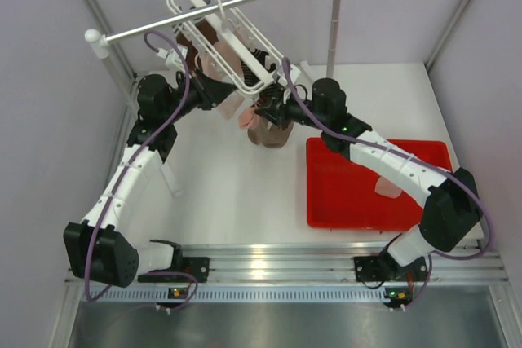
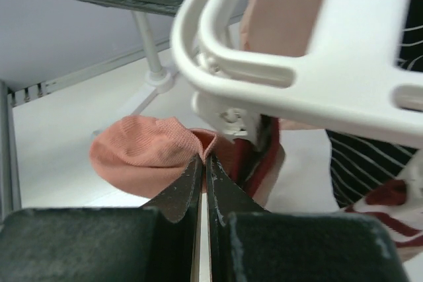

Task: Clip the socks to the hanger
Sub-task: Clamp the sock onto the hanger.

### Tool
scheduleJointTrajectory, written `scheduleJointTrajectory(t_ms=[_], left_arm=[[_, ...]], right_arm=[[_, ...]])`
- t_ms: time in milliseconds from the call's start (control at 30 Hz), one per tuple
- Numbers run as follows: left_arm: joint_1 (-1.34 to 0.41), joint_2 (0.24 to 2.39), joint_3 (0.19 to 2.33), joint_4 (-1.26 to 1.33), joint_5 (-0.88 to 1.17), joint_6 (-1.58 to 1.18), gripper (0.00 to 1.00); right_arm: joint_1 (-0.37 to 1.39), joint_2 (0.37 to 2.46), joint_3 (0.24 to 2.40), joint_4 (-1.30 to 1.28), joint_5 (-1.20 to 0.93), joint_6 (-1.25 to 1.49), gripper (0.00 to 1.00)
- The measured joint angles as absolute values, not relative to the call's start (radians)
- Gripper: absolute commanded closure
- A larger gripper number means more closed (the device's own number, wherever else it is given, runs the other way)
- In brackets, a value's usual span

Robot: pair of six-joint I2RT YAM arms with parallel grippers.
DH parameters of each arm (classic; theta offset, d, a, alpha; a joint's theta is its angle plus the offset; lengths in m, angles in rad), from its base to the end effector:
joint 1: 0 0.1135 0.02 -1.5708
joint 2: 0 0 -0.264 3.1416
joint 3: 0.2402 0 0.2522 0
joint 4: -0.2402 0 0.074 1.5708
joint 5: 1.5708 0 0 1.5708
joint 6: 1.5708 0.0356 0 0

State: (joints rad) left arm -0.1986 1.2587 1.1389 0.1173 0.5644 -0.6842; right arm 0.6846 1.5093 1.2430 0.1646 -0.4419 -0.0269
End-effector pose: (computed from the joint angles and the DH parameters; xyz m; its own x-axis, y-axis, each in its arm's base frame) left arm 0.2839 -0.0766 0.3948 -0.4387 -0.4564 -0.7741 0.5340 0.5604 -0.6331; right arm 0.2704 0.2404 0.3596 -0.0544 -0.0758 -0.9956 -0.9030 0.4293 0.0166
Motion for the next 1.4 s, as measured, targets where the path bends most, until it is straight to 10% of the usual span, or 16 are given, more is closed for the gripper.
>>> scheduleJointTrajectory(t_ms=[1400], left_arm=[[-0.181, 1.301, 1.203, 0.070, 0.725, -0.603, 0.96]], right_arm=[[0.665, 1.569, 1.317, 0.224, -0.378, -0.014, 1.00]])
